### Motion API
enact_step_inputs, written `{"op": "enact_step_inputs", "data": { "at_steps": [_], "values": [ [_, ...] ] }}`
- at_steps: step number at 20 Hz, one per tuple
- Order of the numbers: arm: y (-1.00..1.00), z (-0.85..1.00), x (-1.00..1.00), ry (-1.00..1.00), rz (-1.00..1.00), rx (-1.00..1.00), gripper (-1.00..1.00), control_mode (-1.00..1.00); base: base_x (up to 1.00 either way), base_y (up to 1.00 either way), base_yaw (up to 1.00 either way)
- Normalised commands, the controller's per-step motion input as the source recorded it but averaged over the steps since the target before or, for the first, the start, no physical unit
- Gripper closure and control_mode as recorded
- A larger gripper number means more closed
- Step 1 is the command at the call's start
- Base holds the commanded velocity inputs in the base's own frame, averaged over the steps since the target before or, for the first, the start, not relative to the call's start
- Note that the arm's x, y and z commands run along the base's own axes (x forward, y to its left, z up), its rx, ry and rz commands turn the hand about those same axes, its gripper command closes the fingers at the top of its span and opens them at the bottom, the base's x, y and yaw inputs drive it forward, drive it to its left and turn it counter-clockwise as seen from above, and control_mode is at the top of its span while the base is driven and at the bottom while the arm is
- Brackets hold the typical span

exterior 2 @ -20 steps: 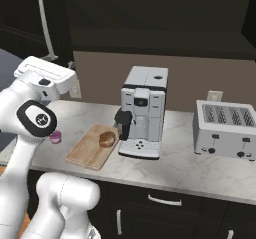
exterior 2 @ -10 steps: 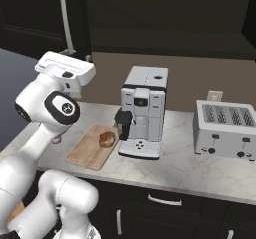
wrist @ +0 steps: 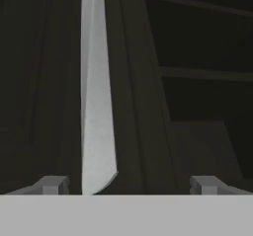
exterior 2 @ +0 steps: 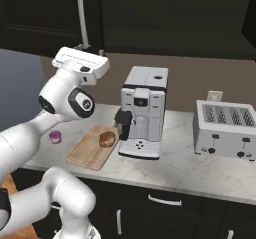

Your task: Pick the bread, place it on the cutting board, pick the jam, place it on the counter, and close the cabinet.

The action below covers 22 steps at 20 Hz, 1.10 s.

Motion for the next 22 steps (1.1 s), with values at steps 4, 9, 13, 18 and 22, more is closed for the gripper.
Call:
{"op": "enact_step_inputs", "data": {
  "at_steps": [4,9,13,18,22],
  "values": [
    [0.0,0.0,0.57,0.0,0.0,0.0,-1.0,-1.0,0.0,0.0,0.0],
    [0.0,0.0,0.53,0.0,0.0,0.0,-1.0,-1.0,0.0,0.0,0.0],
    [0.0,0.0,0.58,0.0,0.0,0.0,-1.0,-1.0,0.0,0.0,0.0],
    [0.0,0.0,0.55,0.0,0.0,0.0,-1.0,-1.0,0.0,0.0,0.0],
    [0.0,0.0,0.52,0.0,0.0,0.0,-1.0,-1.0,0.0,0.0,0.0]
  ]
}}
